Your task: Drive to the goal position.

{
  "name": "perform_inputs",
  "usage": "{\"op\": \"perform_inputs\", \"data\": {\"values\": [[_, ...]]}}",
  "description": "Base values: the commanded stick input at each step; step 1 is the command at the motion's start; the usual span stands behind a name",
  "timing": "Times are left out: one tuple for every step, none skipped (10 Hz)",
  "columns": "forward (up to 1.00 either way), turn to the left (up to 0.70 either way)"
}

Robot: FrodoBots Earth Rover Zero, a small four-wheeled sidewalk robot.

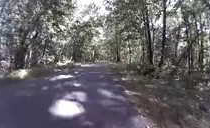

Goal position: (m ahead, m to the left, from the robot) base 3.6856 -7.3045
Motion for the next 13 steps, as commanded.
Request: {"op": "perform_inputs", "data": {"values": [[0.45, 0.0], [0.45, 0.0], [0.45, 0.0], [0.45, 0.0], [0.45, 0.0], [0.45, 0.0], [0.45, 0.0], [0.45, 0.0], [0.45, 0.0], [0.45, 0.0], [0.45, 0.0], [0.45, 0.0], [0.45, 0.0]]}}
